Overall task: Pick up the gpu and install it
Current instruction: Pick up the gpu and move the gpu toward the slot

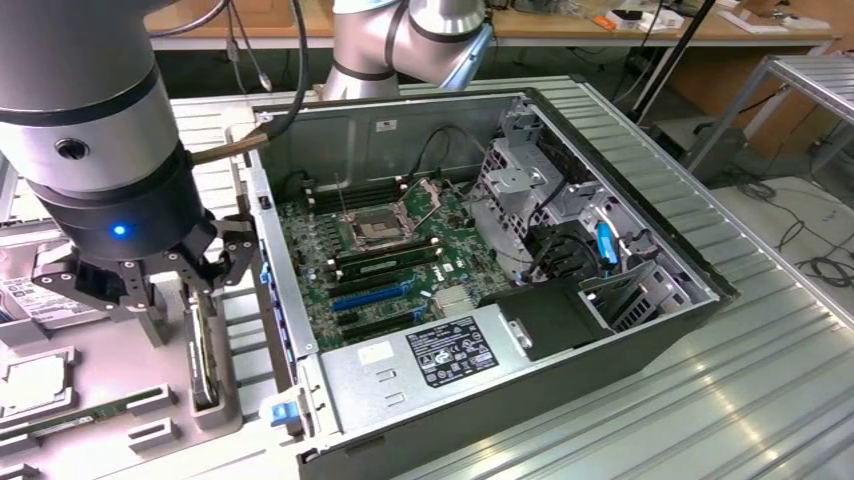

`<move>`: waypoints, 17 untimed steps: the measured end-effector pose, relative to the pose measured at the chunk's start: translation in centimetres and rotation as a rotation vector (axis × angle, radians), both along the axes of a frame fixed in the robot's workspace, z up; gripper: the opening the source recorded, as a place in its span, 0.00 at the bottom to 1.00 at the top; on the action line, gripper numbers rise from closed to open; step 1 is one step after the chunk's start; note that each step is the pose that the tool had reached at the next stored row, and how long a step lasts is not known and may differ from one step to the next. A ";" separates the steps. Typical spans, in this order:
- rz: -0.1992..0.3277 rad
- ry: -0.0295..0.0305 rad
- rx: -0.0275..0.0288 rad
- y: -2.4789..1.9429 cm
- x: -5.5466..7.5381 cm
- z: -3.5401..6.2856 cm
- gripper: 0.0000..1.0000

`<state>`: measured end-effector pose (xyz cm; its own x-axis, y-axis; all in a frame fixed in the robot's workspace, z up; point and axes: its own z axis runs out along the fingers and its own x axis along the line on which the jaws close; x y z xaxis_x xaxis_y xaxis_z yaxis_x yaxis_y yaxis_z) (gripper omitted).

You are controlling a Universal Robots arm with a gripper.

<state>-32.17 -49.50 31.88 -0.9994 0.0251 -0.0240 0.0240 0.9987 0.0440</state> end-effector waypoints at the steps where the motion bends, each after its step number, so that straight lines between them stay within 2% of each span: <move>1: 0.000 -0.0002 0.0000 0.00 0.0 -0.18 0.44; 8: 0.000 -0.0001 -0.0002 -0.01 -0.2 -2.02 0.44; 14: 0.000 0.0000 -0.0002 -0.02 -0.5 -4.12 0.44; 17: 0.001 0.0000 -0.0002 -0.02 -0.5 -4.72 0.44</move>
